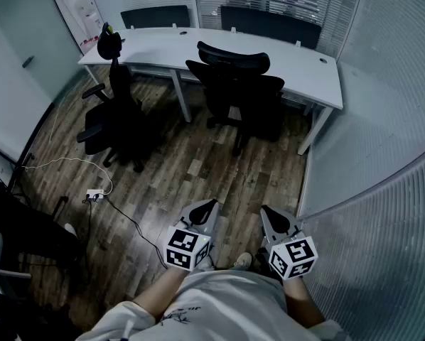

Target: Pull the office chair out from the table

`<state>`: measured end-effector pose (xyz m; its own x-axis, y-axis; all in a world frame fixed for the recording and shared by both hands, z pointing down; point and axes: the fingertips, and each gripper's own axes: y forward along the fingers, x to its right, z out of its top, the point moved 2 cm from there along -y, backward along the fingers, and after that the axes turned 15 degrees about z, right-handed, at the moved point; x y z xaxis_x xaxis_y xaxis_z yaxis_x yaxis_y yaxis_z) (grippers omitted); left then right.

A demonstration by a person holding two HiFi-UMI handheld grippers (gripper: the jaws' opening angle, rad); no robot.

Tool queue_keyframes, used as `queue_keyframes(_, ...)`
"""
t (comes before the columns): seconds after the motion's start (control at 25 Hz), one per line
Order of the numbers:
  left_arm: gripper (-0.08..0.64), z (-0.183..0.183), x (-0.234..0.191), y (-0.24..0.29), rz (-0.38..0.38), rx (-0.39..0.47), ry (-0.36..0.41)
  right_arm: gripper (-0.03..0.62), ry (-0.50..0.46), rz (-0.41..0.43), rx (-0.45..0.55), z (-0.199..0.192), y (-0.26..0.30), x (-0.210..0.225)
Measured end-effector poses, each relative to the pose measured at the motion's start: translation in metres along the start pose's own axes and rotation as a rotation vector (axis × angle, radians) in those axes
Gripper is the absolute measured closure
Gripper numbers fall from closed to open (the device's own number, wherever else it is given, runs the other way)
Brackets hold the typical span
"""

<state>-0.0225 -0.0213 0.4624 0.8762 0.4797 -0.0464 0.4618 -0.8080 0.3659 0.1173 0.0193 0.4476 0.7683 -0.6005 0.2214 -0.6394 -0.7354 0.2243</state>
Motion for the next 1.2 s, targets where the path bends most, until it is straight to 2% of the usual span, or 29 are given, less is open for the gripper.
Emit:
queue_keyframes(0.32,0.549,0.002,0.006,0.001,0.001,0.006,0.007,0.586,-0.028,0.008,0.003,0.005,-0.003,0.003)
queue_keyframes(0.56,0.548,0.003,0.010,0.002,0.009,0.002,0.008,0.584,-0.022,0.017,0.045,0.009,-0.011,0.007)
queue_keyframes(1.0,0.548,0.011,0.046,0.018,0.056,0.021,-0.028,0.584,-0.017,0.035,0.004,0.000,-0.042,0.047)
queue_keyframes(1.2,0.548,0.010,0.062,0.017,0.048,-0.005,-0.038,0.584,0.006,0.030,0.003,-0.004,-0.053,0.068)
